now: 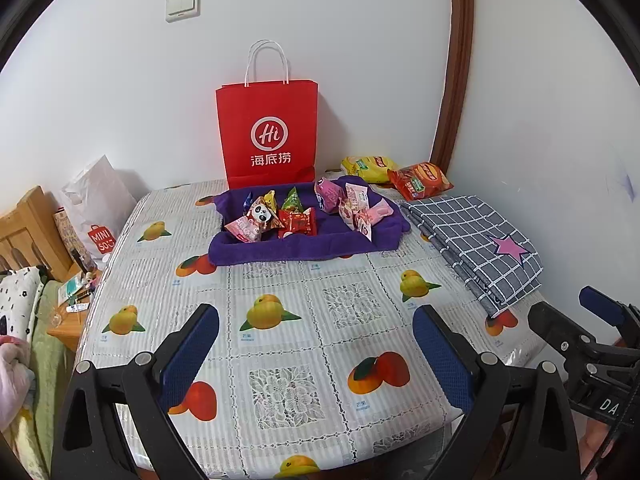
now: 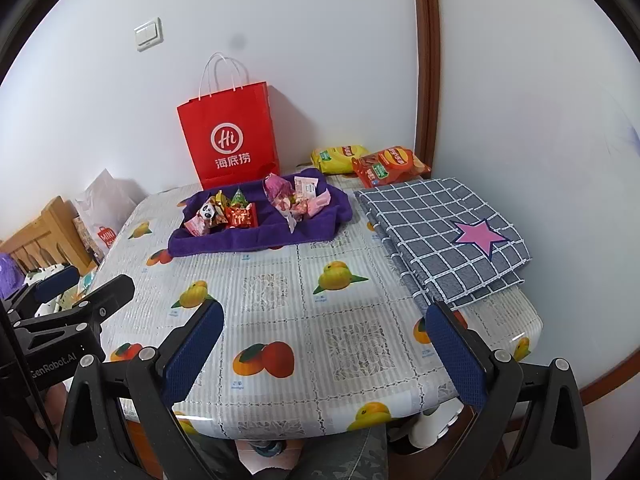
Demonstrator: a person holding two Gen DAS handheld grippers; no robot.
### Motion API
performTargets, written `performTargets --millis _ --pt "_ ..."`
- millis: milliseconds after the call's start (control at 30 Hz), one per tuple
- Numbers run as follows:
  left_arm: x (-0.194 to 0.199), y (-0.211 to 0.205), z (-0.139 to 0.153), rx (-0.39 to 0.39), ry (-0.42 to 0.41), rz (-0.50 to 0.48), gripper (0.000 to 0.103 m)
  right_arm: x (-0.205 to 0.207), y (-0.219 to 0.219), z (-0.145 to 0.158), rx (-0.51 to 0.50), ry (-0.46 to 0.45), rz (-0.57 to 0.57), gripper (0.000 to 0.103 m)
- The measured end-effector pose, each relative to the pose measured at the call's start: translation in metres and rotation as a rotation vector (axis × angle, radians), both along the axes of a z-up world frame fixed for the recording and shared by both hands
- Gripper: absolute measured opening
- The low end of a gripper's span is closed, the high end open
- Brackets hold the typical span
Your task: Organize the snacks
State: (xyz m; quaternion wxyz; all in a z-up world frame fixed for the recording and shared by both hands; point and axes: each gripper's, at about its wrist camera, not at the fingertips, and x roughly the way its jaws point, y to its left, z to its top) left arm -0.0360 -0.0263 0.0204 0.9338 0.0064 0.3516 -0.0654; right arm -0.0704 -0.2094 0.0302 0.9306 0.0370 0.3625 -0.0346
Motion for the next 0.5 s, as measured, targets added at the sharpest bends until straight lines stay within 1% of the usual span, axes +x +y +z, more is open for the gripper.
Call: performTargets --millis 500 --pt "0.0002 0.0004 0.0010 0.000 -0.002 -0.001 0.098 -0.0014 0.0021 0.0028 -0.007 -0.009 0.003 0.100"
